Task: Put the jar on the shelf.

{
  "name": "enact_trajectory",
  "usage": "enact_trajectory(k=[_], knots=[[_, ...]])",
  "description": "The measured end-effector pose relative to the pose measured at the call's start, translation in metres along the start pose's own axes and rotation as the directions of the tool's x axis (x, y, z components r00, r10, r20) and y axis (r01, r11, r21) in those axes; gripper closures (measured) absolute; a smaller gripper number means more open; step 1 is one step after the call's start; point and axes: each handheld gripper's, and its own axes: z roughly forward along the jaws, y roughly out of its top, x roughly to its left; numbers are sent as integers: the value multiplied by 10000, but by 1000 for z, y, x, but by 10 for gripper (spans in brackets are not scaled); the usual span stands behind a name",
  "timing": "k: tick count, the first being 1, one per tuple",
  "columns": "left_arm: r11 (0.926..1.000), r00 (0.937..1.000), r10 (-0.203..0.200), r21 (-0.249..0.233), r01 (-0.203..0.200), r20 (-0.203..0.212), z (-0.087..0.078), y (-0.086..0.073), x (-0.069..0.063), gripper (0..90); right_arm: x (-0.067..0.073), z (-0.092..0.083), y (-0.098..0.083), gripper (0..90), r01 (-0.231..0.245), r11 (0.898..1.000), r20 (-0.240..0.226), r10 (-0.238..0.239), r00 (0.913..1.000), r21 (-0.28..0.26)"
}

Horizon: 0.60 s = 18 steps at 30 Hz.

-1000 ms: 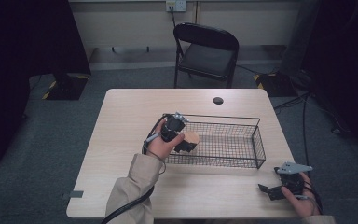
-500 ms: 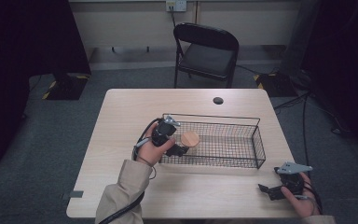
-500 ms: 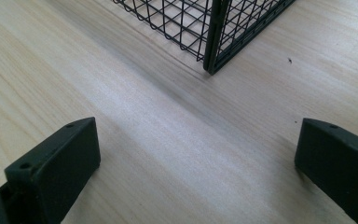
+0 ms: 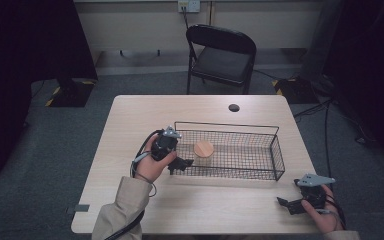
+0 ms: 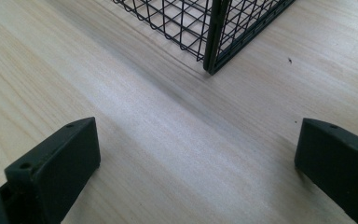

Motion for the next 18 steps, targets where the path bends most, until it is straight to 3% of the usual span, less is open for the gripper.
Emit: enact_trajectory(k=[18], knots=[[9991, 9992, -371, -214, 368, -141, -19, -32, 17, 36, 0, 0, 0, 0, -8, 10000, -1, 8, 10000, 3]])
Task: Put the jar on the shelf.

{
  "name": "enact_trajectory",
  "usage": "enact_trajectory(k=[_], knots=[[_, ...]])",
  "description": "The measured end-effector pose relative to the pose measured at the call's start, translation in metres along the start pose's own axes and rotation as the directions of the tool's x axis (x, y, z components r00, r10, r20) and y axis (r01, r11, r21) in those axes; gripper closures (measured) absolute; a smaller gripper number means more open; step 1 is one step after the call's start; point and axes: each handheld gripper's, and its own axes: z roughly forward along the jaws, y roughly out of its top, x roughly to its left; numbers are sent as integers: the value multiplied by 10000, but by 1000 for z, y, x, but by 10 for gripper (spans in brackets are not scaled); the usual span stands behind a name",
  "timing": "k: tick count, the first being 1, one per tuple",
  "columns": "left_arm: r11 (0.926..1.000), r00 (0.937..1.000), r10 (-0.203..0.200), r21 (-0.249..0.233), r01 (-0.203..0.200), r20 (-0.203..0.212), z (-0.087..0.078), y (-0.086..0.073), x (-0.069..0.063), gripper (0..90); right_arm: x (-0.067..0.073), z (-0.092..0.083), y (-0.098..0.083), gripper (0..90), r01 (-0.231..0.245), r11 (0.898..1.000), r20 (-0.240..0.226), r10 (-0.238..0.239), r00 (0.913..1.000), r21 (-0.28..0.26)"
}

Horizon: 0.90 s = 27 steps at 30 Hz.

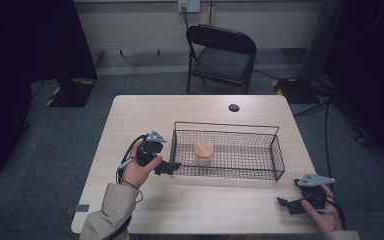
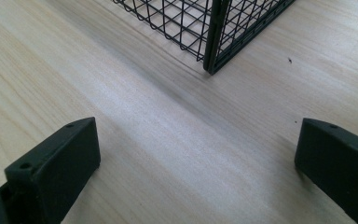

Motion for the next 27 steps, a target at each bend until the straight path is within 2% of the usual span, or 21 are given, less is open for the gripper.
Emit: enact_trajectory(k=[12, 23, 27], knots=[[10000, 10000, 12, -92, -13, -66, -8, -17, 5, 36, 0, 0, 0, 0, 7, 10000, 2, -7, 10000, -3], [9996, 9995, -265, -32, 265, -172, -11, -36, 13, 36, 0, 0, 0, 0, 6, 10000, 1, -6, 10000, -4], [9994, 9988, -348, 7, 348, -355, -12, -44, 17, 37, 0, 0, 0, 0, 7, 10000, 0, -7, 10000, -4]])
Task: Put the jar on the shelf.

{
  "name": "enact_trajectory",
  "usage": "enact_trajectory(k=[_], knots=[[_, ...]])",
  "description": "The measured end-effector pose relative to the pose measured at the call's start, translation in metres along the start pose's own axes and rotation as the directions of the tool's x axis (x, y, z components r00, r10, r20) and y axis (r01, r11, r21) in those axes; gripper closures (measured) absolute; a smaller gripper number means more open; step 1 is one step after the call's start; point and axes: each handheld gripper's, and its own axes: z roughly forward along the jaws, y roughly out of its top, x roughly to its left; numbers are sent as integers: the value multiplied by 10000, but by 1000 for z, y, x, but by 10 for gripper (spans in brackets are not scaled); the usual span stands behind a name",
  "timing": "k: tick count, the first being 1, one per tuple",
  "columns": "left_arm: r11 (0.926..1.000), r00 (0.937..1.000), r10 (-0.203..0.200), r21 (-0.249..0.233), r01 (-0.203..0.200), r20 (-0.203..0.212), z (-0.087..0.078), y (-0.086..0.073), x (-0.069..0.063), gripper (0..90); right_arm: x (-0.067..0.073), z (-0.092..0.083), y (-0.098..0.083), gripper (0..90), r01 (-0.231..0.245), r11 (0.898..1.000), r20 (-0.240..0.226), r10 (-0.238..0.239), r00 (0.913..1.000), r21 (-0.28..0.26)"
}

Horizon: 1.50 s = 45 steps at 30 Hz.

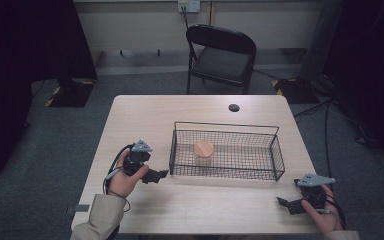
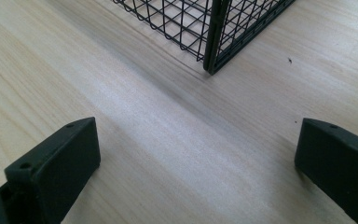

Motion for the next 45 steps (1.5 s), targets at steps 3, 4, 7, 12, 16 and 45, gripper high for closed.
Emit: enact_trajectory(k=[3, 4, 7, 12, 16, 45], knots=[[10000, 10000, -86, -5, 86, -34, -1, -6, 4, 37, 0, 0, 0, 0, 0, 10000, 1, 0, 10000, -1], [10000, 9999, -94, 20, 94, -52, -1, -8, 5, 37, 0, 0, 0, 0, -2, 10000, 0, 2, 10000, 0], [9999, 9999, -147, 5, 147, -72, -3, -12, 6, 37, 0, 0, 0, 0, 0, 10000, 0, 0, 10000, -1], [9998, 9998, -172, -63, 171, -79, -4, -21, 9, 38, 0, 0, 0, 0, 0, 10000, 1, 0, 10000, 0], [9997, 9996, -260, -46, 260, -98, -4, -28, 10, 38, 0, 0, 0, 0, 1, 10000, 1, -1, 10000, -2], [9955, 9950, -950, 24, 951, -310, -15, -80, 25, 38, 0, 0, 0, 0, -8, 10000, 0, 8, 10000, 3]])
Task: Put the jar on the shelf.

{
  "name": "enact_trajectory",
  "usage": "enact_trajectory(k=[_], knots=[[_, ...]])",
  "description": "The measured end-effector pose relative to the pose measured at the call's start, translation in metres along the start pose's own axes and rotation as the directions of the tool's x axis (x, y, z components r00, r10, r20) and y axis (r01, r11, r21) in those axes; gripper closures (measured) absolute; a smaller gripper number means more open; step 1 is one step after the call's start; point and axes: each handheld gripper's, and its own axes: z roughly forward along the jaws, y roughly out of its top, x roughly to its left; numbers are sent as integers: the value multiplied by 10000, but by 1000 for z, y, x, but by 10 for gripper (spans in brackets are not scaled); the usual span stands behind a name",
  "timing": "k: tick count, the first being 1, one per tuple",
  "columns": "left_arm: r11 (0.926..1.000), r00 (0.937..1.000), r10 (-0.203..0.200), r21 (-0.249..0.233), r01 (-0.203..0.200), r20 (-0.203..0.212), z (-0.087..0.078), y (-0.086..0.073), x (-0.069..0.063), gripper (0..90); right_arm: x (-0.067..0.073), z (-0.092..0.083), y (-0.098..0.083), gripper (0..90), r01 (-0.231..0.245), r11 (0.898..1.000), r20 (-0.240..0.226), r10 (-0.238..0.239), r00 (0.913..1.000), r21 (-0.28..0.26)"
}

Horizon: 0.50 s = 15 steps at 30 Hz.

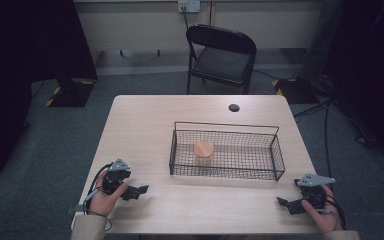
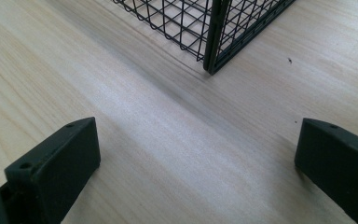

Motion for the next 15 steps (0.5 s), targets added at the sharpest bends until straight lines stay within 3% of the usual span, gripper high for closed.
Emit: enact_trajectory(k=[9, 12, 15], knots=[[9999, 9999, -19, 144, 22, -169, -4, -14, 1, 37, 0, 0, 0, 0, 8, 10000, 0, -8, 10000, -4], [9991, 9989, 134, 404, -116, -453, -5, -20, 2, 37, 0, 0, 0, 0, 9, 10000, 1, -9, 10000, -4], [9985, 9989, 119, 531, -96, -444, -6, -25, 3, 37, 0, 0, 0, 0, 7, 10000, -1, -7, 10000, -2]])
